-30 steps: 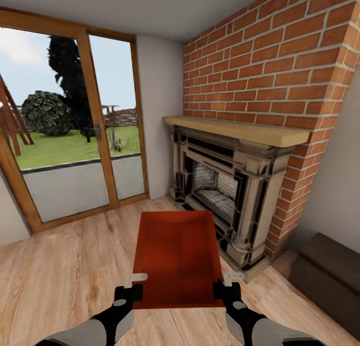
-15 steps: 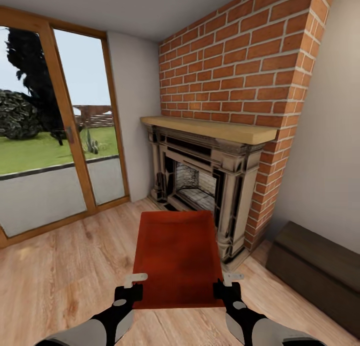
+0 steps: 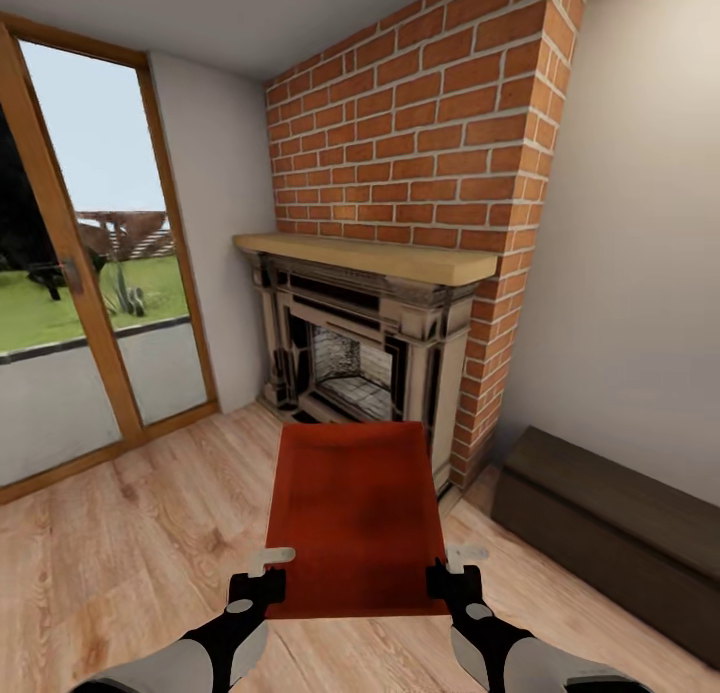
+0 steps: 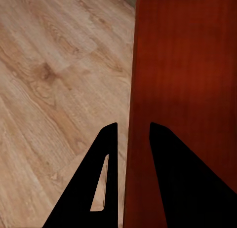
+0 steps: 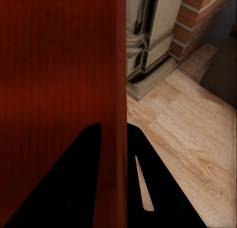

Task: Move the two storage containers from the living room to the garage. In the garage, place one container on the floor and stack the other container on top of it (either order is fine).

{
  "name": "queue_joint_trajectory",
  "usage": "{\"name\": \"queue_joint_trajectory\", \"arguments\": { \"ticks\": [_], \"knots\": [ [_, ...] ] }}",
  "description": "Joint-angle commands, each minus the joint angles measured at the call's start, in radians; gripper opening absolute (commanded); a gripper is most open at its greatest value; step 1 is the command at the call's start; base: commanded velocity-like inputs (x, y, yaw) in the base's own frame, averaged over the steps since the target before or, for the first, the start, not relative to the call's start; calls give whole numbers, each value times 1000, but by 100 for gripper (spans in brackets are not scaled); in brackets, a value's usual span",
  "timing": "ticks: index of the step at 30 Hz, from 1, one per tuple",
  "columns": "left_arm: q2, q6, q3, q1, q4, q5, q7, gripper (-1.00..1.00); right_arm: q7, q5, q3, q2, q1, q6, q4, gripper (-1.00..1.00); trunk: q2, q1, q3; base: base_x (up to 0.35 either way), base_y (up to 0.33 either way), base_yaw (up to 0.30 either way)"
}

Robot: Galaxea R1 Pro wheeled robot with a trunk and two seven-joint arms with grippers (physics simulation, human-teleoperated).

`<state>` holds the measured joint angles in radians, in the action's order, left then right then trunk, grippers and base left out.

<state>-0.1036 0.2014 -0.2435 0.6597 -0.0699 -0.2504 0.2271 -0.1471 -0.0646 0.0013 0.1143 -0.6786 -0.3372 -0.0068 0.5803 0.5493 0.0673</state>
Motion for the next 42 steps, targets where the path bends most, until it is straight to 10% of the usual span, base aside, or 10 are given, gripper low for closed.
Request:
{"name": "queue_joint_trajectory", "arguments": {
  "ticks": [1, 42],
  "knots": [
    [0, 7, -8, 1, -1, -4, 12, -100, -3, 9, 5, 8, -1, -3, 4, -100, 2, 0, 2, 0, 0, -279],
    [0, 7, -8, 1, -1, 0, 12, -100, -3, 9, 5, 8, -1, -3, 4, -100, 2, 0, 2, 0, 0, -279]
  ]
}}
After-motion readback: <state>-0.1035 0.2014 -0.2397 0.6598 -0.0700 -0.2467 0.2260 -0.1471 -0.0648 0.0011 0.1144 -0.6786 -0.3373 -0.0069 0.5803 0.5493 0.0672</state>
